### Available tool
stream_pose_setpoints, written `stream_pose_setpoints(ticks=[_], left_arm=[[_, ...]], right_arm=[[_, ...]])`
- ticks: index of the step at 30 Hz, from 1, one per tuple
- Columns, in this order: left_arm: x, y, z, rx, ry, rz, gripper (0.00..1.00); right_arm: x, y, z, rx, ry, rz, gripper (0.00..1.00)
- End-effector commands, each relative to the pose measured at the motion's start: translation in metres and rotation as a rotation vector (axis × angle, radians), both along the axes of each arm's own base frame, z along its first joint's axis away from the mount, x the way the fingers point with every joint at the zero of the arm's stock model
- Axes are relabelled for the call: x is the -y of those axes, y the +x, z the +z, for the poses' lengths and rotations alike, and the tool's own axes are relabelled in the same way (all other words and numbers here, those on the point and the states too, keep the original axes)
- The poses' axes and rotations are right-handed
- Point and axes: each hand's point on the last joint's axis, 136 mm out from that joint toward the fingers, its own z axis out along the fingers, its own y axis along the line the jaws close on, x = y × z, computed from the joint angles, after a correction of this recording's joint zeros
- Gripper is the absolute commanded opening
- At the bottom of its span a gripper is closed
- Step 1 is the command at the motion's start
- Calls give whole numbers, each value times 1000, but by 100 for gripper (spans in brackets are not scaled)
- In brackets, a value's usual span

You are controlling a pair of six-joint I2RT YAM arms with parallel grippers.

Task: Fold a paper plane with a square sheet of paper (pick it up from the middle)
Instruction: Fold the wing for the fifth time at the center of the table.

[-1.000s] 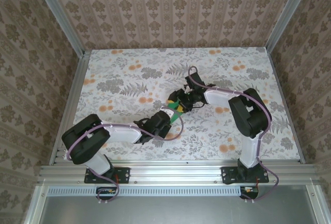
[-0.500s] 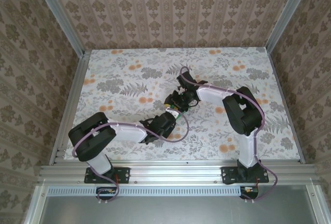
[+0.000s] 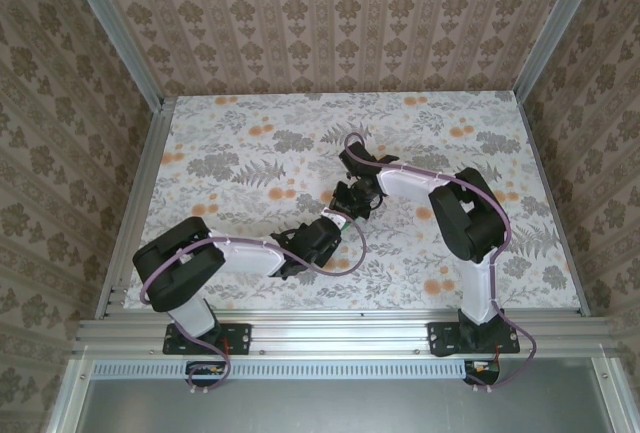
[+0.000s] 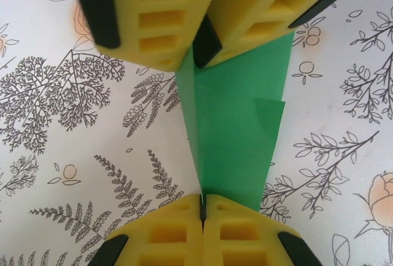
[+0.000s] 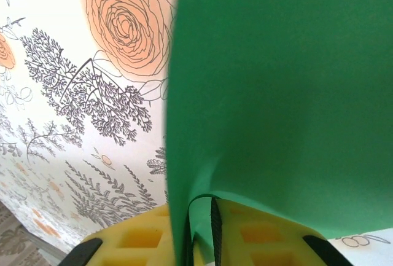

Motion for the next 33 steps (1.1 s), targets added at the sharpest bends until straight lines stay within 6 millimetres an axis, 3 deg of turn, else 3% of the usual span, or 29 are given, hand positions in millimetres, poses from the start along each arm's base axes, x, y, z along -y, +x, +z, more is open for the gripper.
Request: stream_pose_setpoints(ticks=[1, 6, 11, 16, 19, 27, 33], left_arm=[[-13, -6, -12, -28, 89, 2, 0], [-14, -6, -9, -34, 70, 27, 3], [-21, -7, 0, -85, -7, 111, 21], [-28, -12, 15, -161, -193, 179, 44], [-30, -15, 17, -243, -342, 201, 49], [-27, -11, 33, -330, -563, 186, 49], [-28, -11, 34, -333, -580, 170, 46]], right_arm=[[4, 2, 9, 24, -39, 5, 17], [5, 1, 9, 34, -37, -3, 6], [2, 6, 13, 66, 12, -3, 3], [-5, 10, 20, 102, 93, 18, 4], [-6, 10, 20, 101, 117, 32, 5], [-7, 6, 15, 74, 158, 50, 5], [-5, 9, 14, 66, 167, 42, 5]])
